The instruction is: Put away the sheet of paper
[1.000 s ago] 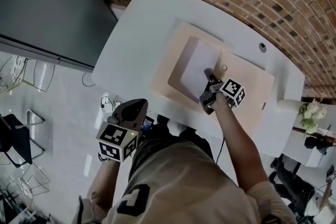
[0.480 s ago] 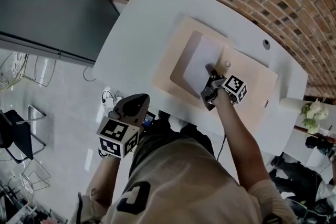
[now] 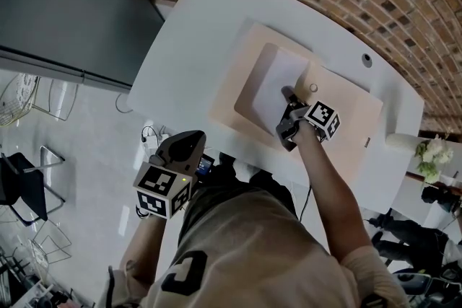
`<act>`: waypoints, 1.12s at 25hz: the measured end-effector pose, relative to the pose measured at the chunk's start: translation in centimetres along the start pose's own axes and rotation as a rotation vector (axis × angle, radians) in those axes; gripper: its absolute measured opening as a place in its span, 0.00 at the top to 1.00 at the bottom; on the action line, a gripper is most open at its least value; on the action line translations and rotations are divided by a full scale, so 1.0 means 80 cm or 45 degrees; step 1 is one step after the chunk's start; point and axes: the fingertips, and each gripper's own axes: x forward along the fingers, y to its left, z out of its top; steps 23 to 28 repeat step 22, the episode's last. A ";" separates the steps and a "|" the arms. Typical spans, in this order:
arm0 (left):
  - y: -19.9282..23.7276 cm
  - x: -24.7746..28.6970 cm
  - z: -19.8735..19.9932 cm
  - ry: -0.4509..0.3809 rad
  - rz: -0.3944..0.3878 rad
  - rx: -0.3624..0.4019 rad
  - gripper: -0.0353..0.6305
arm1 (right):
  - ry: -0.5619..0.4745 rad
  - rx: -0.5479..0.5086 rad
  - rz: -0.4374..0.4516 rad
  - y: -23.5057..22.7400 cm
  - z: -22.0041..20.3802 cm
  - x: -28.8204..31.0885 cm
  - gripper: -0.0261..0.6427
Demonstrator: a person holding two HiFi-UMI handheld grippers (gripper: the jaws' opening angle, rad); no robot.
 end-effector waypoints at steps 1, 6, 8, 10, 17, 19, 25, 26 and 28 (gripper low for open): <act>0.000 0.000 0.000 -0.001 -0.001 0.000 0.93 | 0.000 -0.002 -0.004 0.000 0.000 0.000 0.93; -0.001 0.000 0.003 -0.008 -0.002 0.002 0.93 | 0.000 -0.015 -0.014 -0.001 0.000 -0.001 0.93; -0.001 0.000 0.002 -0.007 -0.004 0.008 0.93 | 0.000 -0.021 -0.018 -0.001 0.001 -0.001 0.93; -0.001 -0.001 0.001 -0.005 -0.005 0.010 0.93 | 0.000 -0.027 -0.019 0.000 0.001 -0.001 0.93; 0.000 -0.004 0.000 -0.011 0.000 0.005 0.93 | 0.013 -0.057 -0.022 0.004 0.001 0.001 0.93; 0.001 -0.004 0.000 -0.015 0.002 0.004 0.93 | 0.009 -0.063 -0.023 0.005 0.002 0.002 0.93; 0.004 -0.003 0.000 -0.020 0.009 0.000 0.93 | 0.000 -0.067 -0.024 0.006 0.004 0.004 0.93; 0.004 -0.003 0.000 -0.020 0.009 0.000 0.93 | 0.000 -0.067 -0.024 0.006 0.004 0.004 0.93; 0.004 -0.003 0.000 -0.020 0.009 0.000 0.93 | 0.000 -0.067 -0.024 0.006 0.004 0.004 0.93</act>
